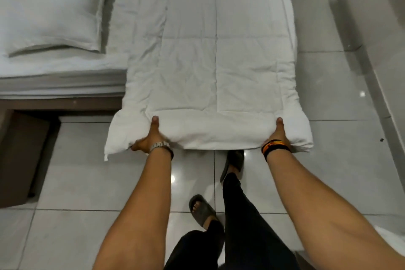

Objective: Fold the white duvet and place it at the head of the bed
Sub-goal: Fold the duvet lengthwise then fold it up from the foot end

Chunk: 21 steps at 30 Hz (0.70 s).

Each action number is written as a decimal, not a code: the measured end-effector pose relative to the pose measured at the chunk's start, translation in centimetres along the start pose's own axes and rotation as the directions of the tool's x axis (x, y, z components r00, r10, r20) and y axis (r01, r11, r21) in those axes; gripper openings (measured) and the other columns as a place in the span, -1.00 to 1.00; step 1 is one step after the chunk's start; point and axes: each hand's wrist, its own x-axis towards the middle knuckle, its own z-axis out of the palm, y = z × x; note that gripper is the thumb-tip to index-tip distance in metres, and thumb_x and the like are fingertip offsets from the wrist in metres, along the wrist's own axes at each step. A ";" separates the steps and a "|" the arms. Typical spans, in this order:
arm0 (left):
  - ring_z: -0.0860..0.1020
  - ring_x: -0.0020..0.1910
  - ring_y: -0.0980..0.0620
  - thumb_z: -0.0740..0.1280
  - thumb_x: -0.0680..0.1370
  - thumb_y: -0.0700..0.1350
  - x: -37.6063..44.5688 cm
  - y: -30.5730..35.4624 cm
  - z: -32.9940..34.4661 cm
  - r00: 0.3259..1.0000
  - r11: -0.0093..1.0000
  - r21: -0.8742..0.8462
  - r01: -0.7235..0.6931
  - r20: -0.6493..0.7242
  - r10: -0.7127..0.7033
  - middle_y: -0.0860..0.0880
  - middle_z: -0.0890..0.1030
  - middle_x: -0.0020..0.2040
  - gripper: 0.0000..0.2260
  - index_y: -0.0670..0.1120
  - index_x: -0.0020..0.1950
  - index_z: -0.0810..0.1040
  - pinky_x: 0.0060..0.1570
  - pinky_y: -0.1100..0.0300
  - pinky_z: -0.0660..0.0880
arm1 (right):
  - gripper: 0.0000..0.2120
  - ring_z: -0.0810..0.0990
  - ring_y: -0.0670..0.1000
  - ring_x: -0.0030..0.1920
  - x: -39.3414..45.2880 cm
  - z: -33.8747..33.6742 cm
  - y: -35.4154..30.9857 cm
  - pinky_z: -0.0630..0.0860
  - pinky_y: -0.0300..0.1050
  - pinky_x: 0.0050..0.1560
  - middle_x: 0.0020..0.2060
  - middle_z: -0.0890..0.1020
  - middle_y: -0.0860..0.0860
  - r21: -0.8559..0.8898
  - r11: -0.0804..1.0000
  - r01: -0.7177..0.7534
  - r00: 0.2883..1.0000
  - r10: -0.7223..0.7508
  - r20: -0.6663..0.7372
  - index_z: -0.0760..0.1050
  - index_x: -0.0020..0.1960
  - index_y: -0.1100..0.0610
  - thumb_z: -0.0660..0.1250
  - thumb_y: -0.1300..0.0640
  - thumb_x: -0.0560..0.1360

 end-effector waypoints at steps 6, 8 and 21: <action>0.27 0.60 -0.12 0.67 0.36 0.03 -4.9 9.9 5.2 1.000 0.999 -0.030 0.015 0.013 -0.014 -0.13 0.19 0.65 0.16 -0.19 0.68 -0.06 0.54 0.01 0.24 | -0.32 0.46 0.25 0.47 -7.9 6.3 -9.3 0.44 0.23 0.41 0.56 0.37 0.22 -0.107 0.973 0.202 0.976 -0.192 0.101 0.14 0.64 0.21 0.32 -0.02 0.65; 0.21 0.63 -0.13 0.62 0.41 0.08 -5.5 13.3 9.1 0.995 0.997 -0.057 -0.042 0.087 0.047 -0.13 0.12 0.68 0.14 -0.17 0.70 -0.10 0.57 0.00 0.17 | -0.37 0.40 0.27 0.52 -9.6 10.5 -12.8 0.38 0.23 0.46 0.60 0.31 0.23 -0.075 0.966 0.246 0.950 -0.225 0.217 0.06 0.67 0.19 0.21 0.03 0.70; 0.39 0.51 -0.04 0.24 0.69 0.17 3.3 18.4 34.7 0.715 0.785 0.148 -0.602 0.537 0.447 -0.09 0.39 0.58 -0.35 -0.02 0.70 0.10 0.47 0.06 0.29 | -0.21 0.25 0.17 0.61 2.0 29.7 -18.5 0.16 0.01 0.61 0.63 0.25 0.21 -0.474 0.675 0.565 0.824 -0.480 0.299 0.19 0.65 0.19 0.44 -0.09 0.59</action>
